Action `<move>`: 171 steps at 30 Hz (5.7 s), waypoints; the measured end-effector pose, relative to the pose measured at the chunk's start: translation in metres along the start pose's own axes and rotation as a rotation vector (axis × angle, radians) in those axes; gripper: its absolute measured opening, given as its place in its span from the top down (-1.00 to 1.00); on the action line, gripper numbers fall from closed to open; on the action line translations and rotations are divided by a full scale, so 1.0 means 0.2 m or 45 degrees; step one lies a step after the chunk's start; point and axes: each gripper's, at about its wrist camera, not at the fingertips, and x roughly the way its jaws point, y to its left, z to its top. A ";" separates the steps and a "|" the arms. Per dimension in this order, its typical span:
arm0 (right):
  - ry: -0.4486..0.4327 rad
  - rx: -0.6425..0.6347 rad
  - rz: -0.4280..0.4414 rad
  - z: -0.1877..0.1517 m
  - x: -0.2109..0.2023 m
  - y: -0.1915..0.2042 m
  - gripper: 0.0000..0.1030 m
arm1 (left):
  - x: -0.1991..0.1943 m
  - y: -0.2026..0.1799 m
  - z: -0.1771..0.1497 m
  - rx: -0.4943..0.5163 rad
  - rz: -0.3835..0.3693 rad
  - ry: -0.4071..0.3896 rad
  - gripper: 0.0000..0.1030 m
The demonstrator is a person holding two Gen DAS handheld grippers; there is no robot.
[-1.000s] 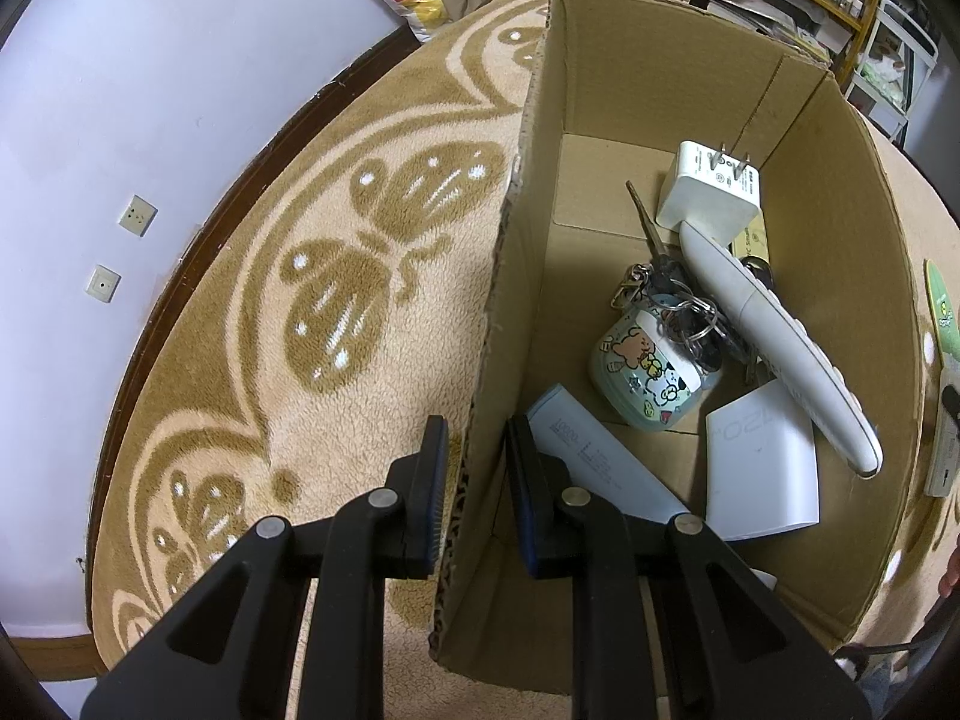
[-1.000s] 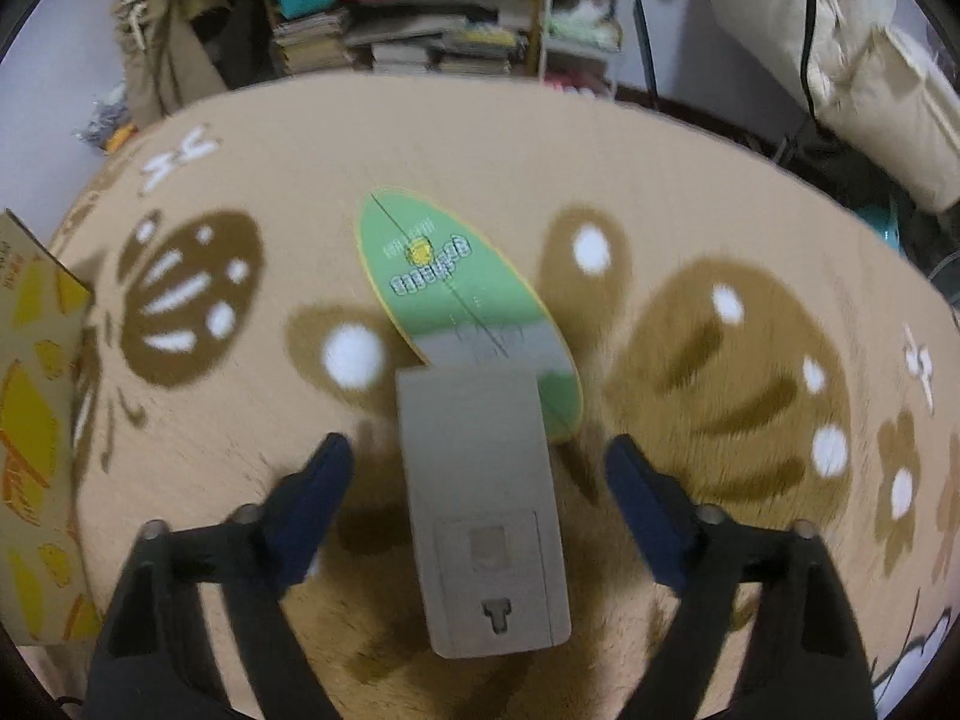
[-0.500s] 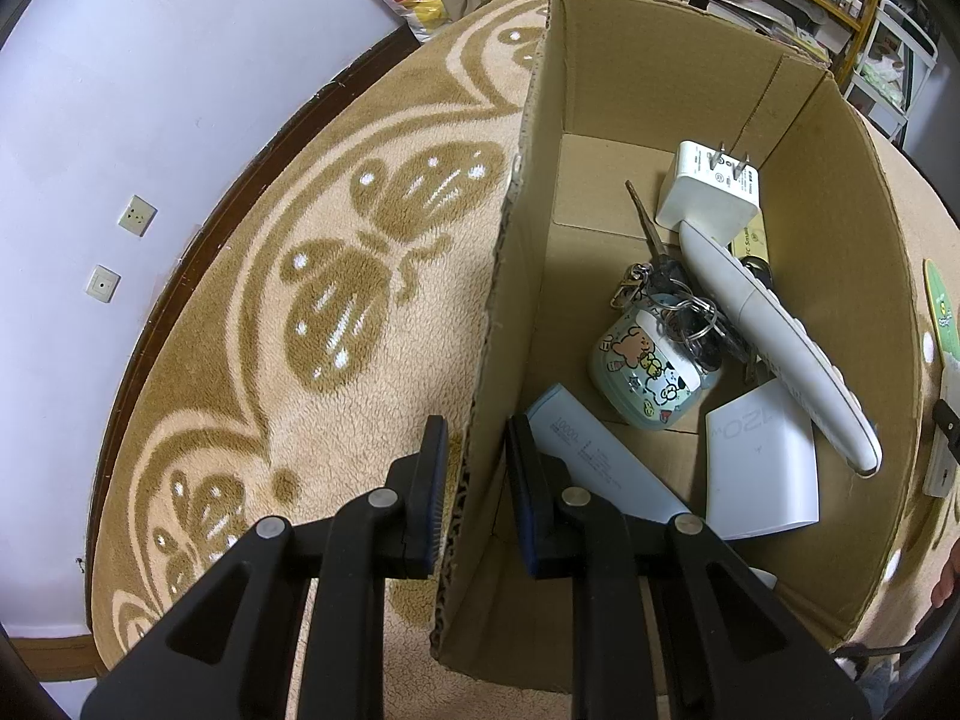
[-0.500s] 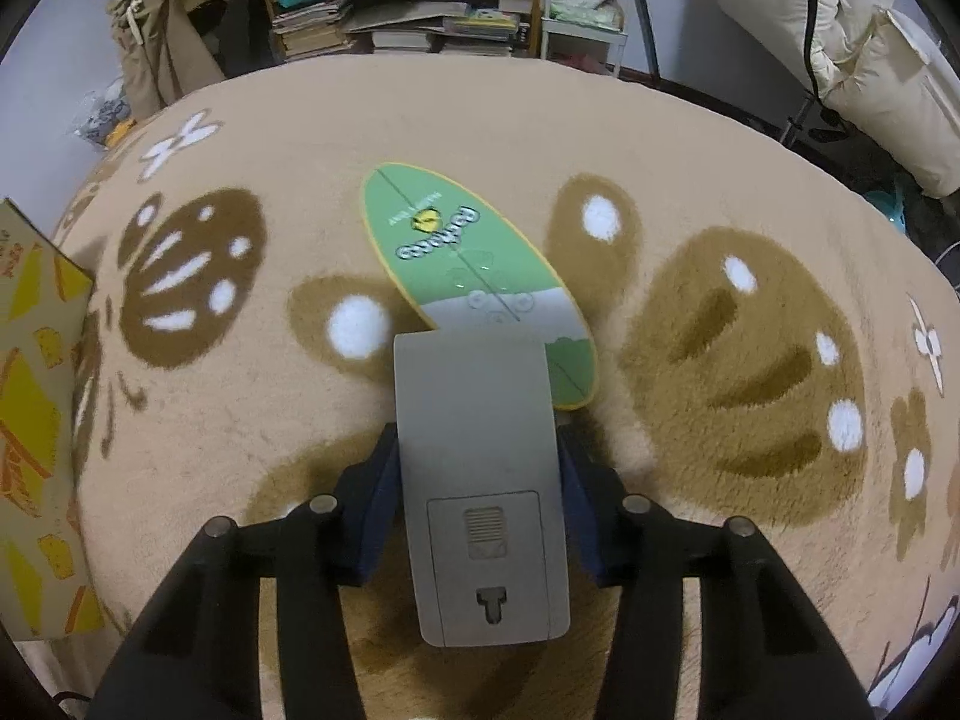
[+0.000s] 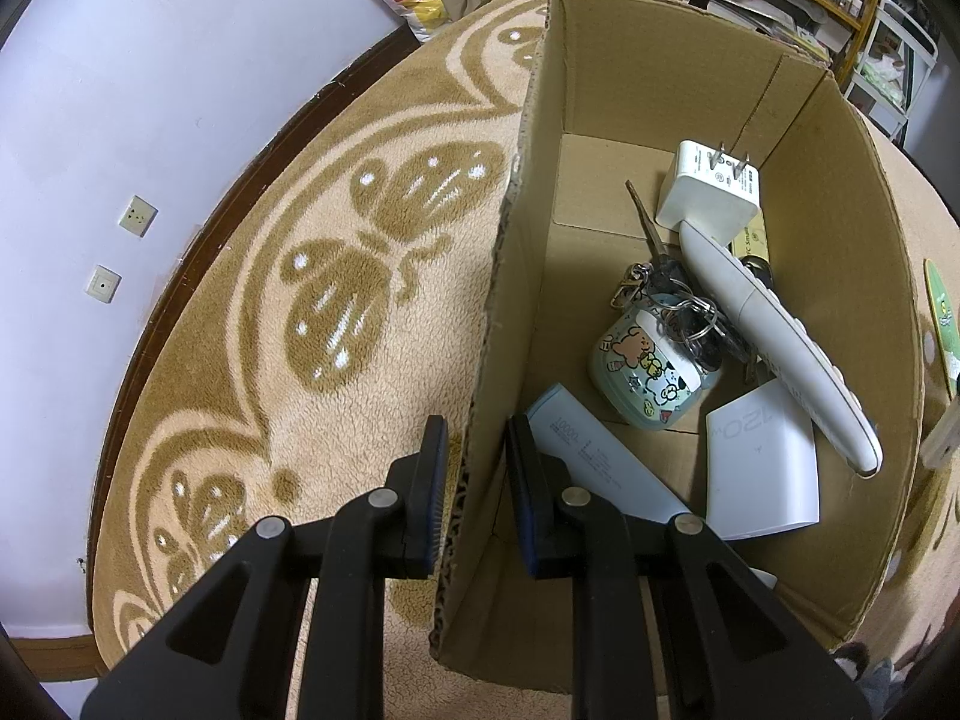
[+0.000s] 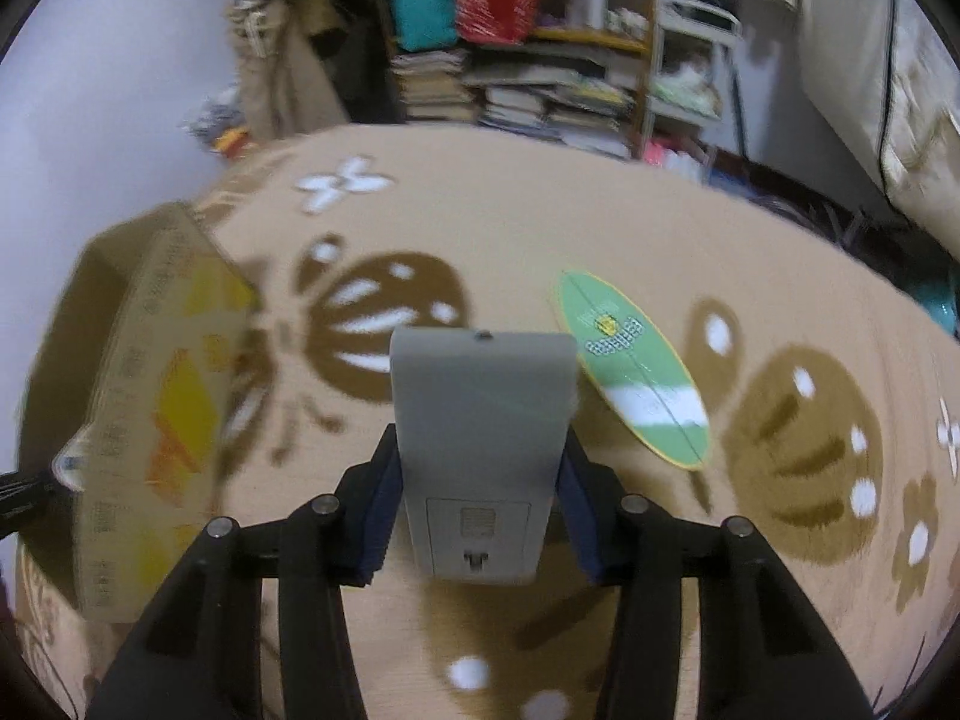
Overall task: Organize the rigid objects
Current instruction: 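Carry the handset with the right tool over the box and lower it, then open the right tool to release the handset inside the box, then move the right tool to the green oval Pochacco board and grasp it, then carry the board with the right tool over the box and lower it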
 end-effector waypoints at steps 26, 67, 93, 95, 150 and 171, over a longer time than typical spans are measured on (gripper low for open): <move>-0.212 -0.244 0.344 0.21 -0.28 0.65 0.01 | 0.00 -0.01 0.00 0.007 0.008 -0.001 0.62; -0.116 -0.253 0.361 0.13 -0.04 0.81 -0.08 | 0.00 -0.01 0.00 0.009 0.011 -0.001 0.62; -0.097 -0.220 0.011 0.17 0.02 0.16 -0.84 | -0.01 -0.01 0.00 0.008 0.011 -0.001 0.62; -0.086 -0.225 -0.031 0.17 0.05 0.07 -0.84 | -0.01 -0.01 0.00 0.007 0.010 0.000 0.62; -0.111 0.079 0.058 0.12 0.25 -0.14 -0.17 | -0.01 -0.01 0.00 0.014 0.020 0.000 0.62; -0.308 -0.143 0.424 0.10 -0.20 0.48 -0.17 | -0.01 -0.01 0.00 0.016 0.022 -0.001 0.62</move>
